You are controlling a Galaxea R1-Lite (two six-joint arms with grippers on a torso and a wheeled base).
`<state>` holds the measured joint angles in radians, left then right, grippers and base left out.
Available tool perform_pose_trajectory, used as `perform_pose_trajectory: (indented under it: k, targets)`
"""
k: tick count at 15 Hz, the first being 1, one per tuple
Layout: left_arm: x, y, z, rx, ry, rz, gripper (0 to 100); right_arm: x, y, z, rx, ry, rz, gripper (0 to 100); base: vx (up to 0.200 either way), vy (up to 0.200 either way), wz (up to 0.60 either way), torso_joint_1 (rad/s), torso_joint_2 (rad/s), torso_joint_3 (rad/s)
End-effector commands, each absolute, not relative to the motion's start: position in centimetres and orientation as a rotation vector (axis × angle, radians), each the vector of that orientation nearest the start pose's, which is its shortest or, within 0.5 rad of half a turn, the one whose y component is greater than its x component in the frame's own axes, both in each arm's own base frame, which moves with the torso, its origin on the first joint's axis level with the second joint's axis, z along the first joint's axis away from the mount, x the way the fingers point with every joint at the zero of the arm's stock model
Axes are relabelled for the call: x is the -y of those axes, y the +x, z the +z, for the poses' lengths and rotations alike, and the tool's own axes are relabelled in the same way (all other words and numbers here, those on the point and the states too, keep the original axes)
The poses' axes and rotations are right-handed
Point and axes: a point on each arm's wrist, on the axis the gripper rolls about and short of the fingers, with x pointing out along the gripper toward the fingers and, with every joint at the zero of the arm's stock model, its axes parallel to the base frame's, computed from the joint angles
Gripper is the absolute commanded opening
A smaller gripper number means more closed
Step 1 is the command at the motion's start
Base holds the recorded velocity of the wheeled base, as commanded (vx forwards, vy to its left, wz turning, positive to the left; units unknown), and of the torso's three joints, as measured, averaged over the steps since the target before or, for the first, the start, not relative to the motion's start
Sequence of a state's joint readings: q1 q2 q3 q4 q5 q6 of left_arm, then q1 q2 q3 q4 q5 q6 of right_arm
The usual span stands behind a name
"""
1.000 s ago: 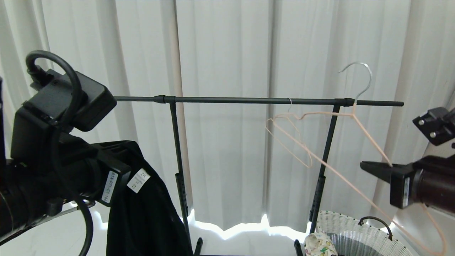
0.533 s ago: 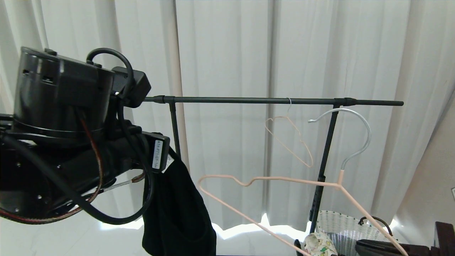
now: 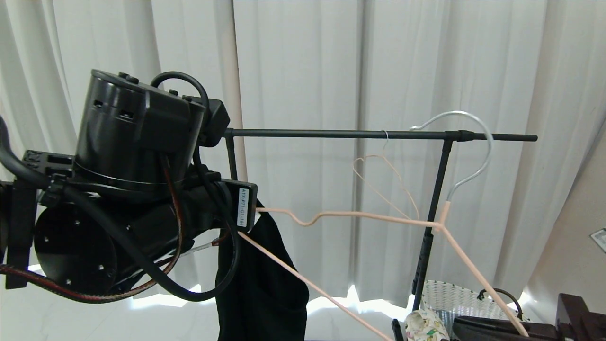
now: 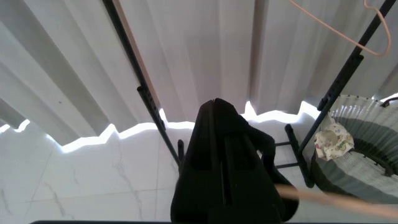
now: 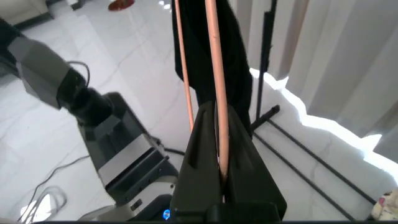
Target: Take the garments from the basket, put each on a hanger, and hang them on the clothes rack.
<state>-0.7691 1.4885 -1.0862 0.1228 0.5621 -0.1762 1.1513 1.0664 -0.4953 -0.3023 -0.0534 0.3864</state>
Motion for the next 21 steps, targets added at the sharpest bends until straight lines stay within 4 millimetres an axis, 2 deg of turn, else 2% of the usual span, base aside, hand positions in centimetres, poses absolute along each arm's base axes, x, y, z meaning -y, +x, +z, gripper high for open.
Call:
perform_pose_trajectory:
  k: [1, 15, 17, 21]
  targets:
    - [16.9, 19.0, 24.9, -0.431, 0.155, -0.167, 0, -13.6, 6.2, 19.9, -0.473, 0.167, 1.023, 0, 0.0, 0.0, 0.0, 0.0, 0.0, 0.0]
    - [16.3, 19.7, 24.5, -0.447, 0.161, -0.131, 0, -13.1, 6.9, 20.1, -0.454, 0.184, 0.974, 0, 0.0, 0.0, 0.0, 0.0, 0.0, 0.0]
    - [16.4, 19.6, 24.5, -0.446, 0.16, -0.137, 0, -13.5, 7.2, 19.9, -0.465, 0.175, 0.968, 0, 0.0, 0.0, 0.0, 0.0, 0.0, 0.0]
    - [16.7, 19.4, 24.5, -0.445, 0.163, -0.149, 0, -15.6, 8.2, 20.2, -0.446, 0.192, 0.994, 0, 0.0, 0.0, 0.0, 0.0, 0.0, 0.0]
